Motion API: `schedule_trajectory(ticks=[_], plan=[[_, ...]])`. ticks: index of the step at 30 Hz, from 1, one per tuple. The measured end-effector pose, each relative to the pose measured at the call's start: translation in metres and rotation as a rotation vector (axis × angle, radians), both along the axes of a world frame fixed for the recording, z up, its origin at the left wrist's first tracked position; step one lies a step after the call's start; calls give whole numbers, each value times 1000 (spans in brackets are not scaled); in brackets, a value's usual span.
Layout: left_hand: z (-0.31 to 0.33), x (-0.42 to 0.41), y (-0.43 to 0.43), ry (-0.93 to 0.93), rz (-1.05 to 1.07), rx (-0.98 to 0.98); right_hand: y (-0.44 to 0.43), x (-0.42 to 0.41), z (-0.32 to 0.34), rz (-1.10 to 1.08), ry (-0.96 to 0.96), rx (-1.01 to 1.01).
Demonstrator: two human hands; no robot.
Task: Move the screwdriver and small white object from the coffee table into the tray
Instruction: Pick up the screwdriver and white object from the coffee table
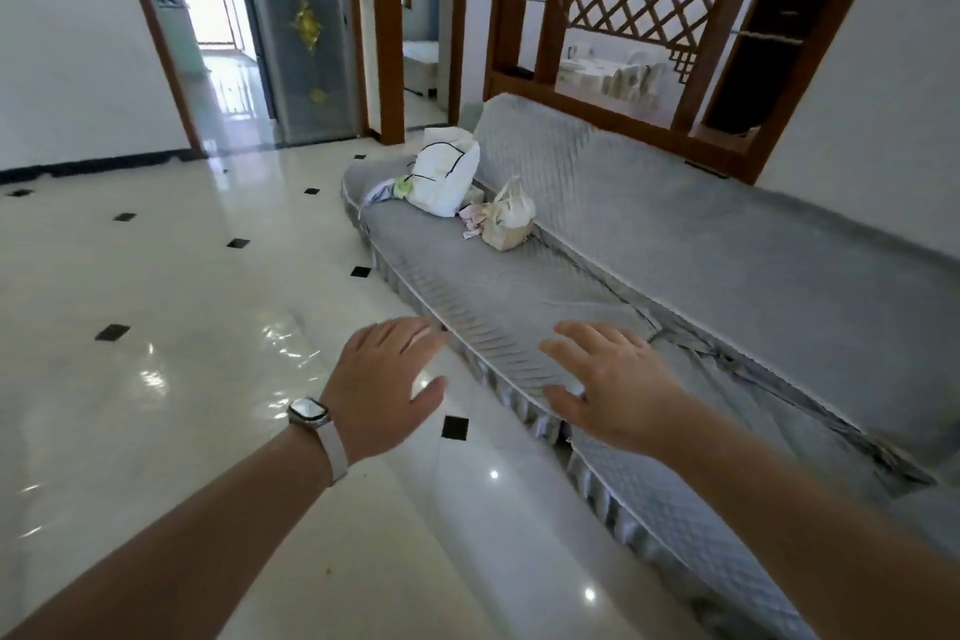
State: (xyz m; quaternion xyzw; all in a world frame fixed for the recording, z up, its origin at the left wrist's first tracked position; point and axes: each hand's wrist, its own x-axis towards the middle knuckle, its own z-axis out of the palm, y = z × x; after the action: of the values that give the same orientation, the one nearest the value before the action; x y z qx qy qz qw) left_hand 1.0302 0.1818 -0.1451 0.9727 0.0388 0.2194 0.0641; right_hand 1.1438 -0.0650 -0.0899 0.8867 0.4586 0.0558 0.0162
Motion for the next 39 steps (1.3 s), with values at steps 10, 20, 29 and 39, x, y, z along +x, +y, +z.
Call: schedule_trajectory(ticks=[10,20,29,39], plan=[[-42,-60,79,114,539,-93,162,49,-50,499,111,-43],[-84,-78,49,209,1014,-196,253,96,-104,936,240,-135],[-147,-111,-9,318,1280,-373,287,69,-172,1143,352,-236],[-250,-158,-51,336,1383,-639,294,1,-248,1121,334,-419]])
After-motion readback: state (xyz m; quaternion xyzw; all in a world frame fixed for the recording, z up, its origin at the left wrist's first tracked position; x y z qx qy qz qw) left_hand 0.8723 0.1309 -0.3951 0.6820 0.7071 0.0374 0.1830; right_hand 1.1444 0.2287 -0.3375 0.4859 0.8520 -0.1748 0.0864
